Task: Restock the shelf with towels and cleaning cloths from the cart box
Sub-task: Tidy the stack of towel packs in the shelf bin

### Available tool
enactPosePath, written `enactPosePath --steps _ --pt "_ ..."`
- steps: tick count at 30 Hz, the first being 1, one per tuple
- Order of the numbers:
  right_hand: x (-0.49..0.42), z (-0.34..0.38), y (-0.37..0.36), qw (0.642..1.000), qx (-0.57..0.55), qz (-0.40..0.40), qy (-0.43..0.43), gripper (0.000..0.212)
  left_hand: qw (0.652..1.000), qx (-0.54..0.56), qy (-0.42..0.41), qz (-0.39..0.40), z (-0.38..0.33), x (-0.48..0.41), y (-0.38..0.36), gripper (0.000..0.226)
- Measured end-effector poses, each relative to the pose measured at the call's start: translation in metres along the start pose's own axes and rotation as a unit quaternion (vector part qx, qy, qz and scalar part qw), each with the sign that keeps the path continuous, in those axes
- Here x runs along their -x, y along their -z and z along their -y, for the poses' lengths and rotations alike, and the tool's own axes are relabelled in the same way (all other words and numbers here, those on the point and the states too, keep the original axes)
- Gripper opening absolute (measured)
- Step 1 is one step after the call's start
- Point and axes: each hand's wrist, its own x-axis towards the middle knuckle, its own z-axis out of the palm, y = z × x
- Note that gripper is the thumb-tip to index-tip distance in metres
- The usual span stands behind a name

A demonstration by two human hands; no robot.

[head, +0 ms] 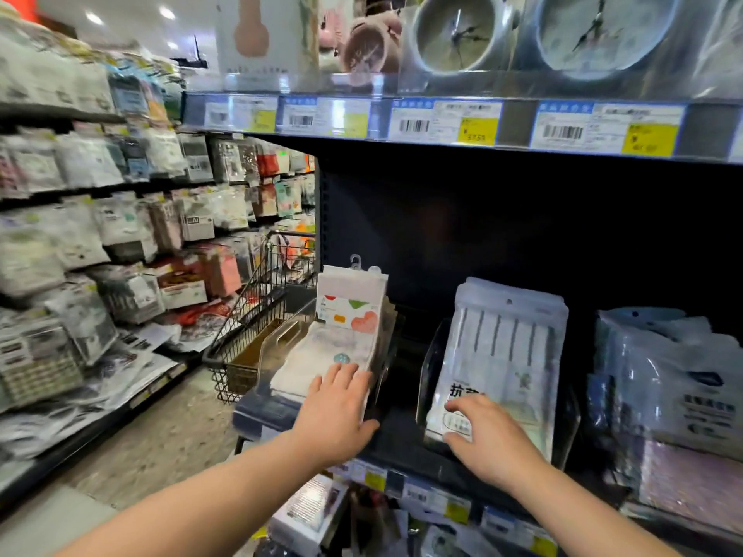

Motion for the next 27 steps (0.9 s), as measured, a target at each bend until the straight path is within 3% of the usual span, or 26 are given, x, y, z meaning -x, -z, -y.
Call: enactPosePath --steps 4,10,15,18,22,27 --pt "-0.018 0.030 0.003 0.999 -0.022 -0.030 -0.003 0.036 0.996 0.080 0.046 -0.017 0.039 -0.015 0.002 0.073" --pt "-0.076 0.101 0.000 0.996 -0.058 -0.060 -0.020 0.043 0.986 0.164 0.033 -0.011 0.104 -0.062 0.014 0.088" --pt "-0.119 0.143 -0.011 0.979 -0.156 -0.077 -0.106 0.058 0.925 0.373 0.060 0.042 0.132 -0.101 0.015 0.098" --pt "-0.135 0.153 -0.014 0.957 -0.220 -0.075 -0.171 0.068 0.881 0.460 0.087 0.072 0.131 -0.115 0.018 0.087" --pt "-0.150 0.156 -0.015 0.930 -0.277 -0.091 -0.226 0.087 0.870 0.483 0.072 0.066 0.132 -0.130 0.014 0.055" --pt "-0.159 0.149 -0.022 0.906 -0.329 -0.126 -0.233 0.073 0.855 0.506 0.109 0.035 0.138 -0.141 0.000 0.040"
